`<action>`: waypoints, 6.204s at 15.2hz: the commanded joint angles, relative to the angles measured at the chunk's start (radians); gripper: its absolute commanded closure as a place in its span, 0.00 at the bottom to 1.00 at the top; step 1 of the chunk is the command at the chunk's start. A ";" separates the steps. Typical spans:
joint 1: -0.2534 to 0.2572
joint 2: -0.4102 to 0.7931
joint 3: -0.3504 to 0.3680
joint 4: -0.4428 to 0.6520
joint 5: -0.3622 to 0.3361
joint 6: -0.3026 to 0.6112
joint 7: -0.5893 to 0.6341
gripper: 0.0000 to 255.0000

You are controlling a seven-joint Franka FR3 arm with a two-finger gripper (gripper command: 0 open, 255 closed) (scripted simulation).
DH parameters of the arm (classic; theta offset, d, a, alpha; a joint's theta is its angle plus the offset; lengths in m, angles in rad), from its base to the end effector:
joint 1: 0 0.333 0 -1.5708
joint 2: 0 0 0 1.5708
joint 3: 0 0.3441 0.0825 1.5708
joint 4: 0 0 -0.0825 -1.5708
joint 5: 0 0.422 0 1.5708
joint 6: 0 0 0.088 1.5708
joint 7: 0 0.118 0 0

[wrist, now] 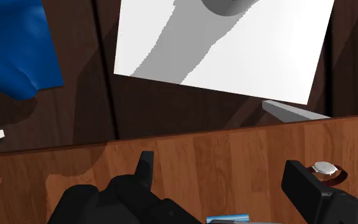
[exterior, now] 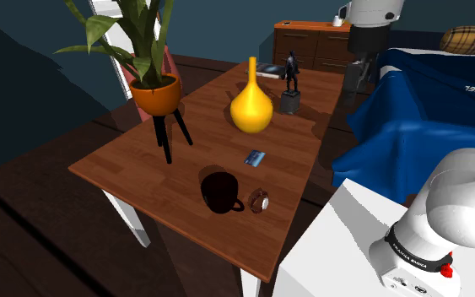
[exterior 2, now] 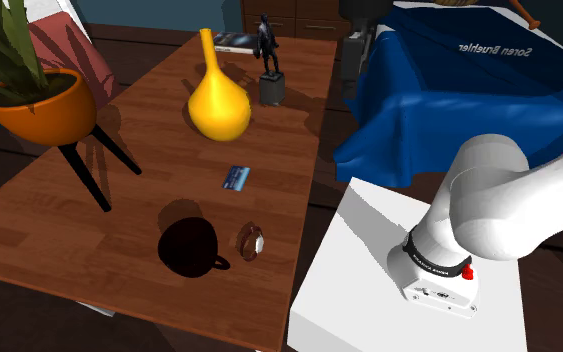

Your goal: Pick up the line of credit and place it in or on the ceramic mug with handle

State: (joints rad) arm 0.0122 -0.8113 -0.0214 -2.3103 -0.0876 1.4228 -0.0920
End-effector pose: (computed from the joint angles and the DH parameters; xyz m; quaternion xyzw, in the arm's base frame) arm 0.3010 -0.0165 0.6182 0.9978 0.0402 -0.0398 0.0339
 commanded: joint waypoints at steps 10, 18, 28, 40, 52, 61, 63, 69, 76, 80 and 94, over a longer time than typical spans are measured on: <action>-0.078 0.302 0.082 0.032 0.232 0.139 0.428 0.00; -0.120 0.586 0.101 0.095 0.419 0.301 0.735 0.00; -0.151 0.914 0.080 0.184 0.665 0.512 1.000 0.00; -0.126 0.943 0.103 0.128 0.698 0.605 0.983 0.00; -0.126 0.943 0.103 0.128 0.698 0.604 0.983 1.00; -0.130 0.880 0.098 0.161 0.677 0.520 1.033 1.00; -0.131 0.867 0.097 0.172 0.672 0.498 1.046 1.00; -0.135 0.830 0.094 0.209 0.659 0.433 1.081 1.00; -0.139 0.796 0.090 0.261 0.648 0.356 1.122 1.00; -0.141 0.780 0.088 0.295 0.643 0.311 1.145 1.00; -0.054 0.648 0.186 0.222 0.703 0.351 1.314 1.00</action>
State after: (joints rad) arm -0.0554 -0.1578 0.1486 -2.0864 0.6073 1.7611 1.1979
